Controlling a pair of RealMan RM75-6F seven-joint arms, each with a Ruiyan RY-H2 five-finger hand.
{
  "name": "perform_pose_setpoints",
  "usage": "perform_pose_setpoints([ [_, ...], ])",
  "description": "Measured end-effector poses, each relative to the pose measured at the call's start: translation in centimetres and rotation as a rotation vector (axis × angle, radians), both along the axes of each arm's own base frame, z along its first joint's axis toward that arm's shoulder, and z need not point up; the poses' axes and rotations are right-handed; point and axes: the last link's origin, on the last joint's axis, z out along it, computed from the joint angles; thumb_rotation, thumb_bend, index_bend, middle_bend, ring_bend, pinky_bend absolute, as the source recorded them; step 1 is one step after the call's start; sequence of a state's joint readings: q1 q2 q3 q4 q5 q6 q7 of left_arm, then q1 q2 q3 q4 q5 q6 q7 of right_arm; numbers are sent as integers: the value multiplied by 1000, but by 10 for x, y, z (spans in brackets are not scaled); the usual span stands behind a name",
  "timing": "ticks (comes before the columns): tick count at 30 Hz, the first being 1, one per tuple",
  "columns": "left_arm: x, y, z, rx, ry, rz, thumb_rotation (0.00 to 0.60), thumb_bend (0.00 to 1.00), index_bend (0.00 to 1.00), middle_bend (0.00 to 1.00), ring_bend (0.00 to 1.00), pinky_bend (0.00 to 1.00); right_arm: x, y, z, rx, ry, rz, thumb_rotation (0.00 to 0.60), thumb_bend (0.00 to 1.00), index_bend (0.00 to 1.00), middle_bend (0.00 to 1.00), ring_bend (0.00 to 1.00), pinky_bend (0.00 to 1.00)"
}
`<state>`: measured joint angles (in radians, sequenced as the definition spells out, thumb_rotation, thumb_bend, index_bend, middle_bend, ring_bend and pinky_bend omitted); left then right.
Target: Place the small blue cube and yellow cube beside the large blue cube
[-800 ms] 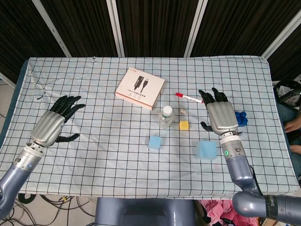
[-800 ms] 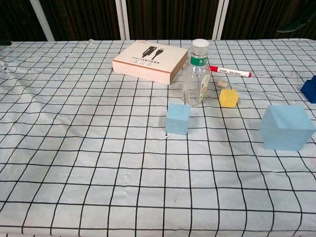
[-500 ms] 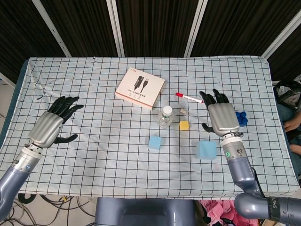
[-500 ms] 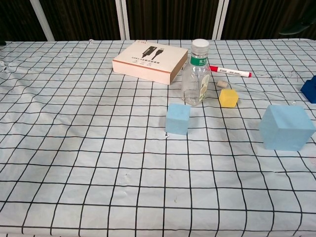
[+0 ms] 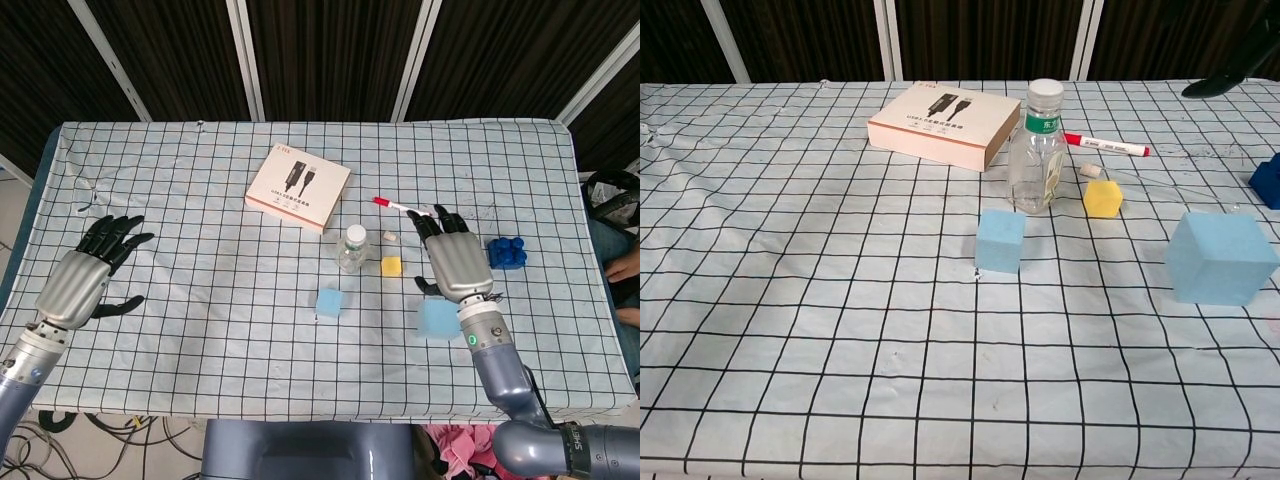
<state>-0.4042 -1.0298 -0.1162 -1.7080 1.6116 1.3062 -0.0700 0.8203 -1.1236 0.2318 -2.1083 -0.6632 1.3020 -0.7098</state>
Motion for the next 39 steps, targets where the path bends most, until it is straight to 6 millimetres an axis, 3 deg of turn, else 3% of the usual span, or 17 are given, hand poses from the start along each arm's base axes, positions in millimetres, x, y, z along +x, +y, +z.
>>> perform_pose_setpoints([
  [7, -14, -22, 3, 34, -3, 10, 600, 151, 147, 38, 0, 0, 3, 11, -14, 91, -48, -28, 600, 181, 68, 175, 0, 108],
  [16, -67, -77, -8, 80, 12, 145, 600, 151, 152, 38, 0, 0, 22, 27, -51, 280, -73, -15, 600, 181, 68, 184, 0, 108],
  [24, -77, -86, -12, 131, 0, 124, 600, 151, 153, 38, 0, 0, 46, 30, -90, 328, -97, 15, 600, 180, 68, 192, 0, 108],
  [39, -81, -90, 3, 190, -30, 154, 600, 151, 153, 37, 0, 0, 61, 19, -151, 309, -76, -34, 600, 171, 69, 218, 0, 108],
])
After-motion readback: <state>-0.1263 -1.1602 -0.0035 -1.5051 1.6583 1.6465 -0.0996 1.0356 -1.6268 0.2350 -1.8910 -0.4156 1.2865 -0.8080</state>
